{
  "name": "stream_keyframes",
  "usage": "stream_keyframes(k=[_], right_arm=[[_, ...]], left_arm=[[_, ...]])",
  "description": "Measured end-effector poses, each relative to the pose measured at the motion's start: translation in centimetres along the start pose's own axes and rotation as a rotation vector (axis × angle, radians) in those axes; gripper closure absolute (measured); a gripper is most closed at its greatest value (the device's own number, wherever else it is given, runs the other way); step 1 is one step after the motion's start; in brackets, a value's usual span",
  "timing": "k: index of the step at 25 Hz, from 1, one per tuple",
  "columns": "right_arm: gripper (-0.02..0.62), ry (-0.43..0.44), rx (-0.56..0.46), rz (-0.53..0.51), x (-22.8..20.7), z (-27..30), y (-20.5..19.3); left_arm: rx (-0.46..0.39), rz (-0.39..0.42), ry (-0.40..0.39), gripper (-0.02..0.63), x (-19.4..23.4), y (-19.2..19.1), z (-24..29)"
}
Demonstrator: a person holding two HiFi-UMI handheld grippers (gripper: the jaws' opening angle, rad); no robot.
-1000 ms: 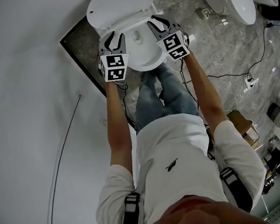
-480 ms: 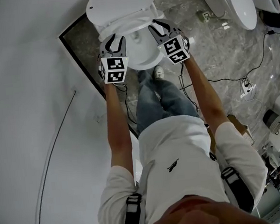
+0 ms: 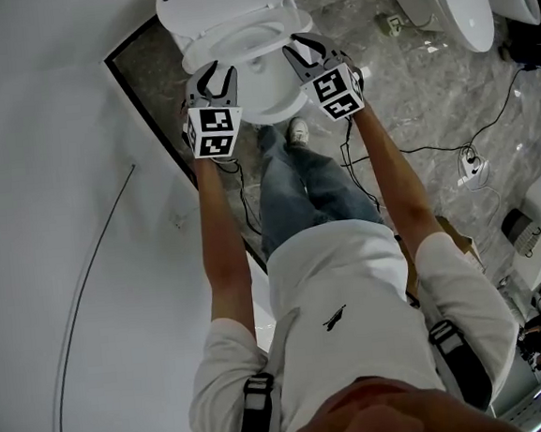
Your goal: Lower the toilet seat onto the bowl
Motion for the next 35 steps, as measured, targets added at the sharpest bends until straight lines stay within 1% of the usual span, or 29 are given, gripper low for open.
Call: stream_keyframes(k=[9,18,30,35], right_arm=[[0.486,0.016,0.016,-0.004,1.8,-0.6,-1.7],[0.485,0.039,0.034,-0.007,3.0,-1.5,-3.3],[0.485,0.054,0.058,-0.01,4.7,-2.5,-5.7],[0.485,0.071,0.075,-0.017,5.5,-2.5,-6.7]], left_arm=[[0.009,0.014,-0.014,0.486,-1.5,-2.1,-0.6],[0.027,-0.003,-0.035,0.482,-3.1,-3.6,-1.0],[0.061,0.008,-0.047,0.479,-5.2,-5.9,-1.4],[0.072,-0.001,-0.054,0.476,-5.9,-7.0,-1.4]])
Point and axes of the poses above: the fingertips, and each gripper's own axes: z forward along the fingers, x to its left, y out of its top, the point moved 2 cm from there along -z, backward along the fingers, and after that the axes turned 2 degrees about -z, right-handed, at the moved point
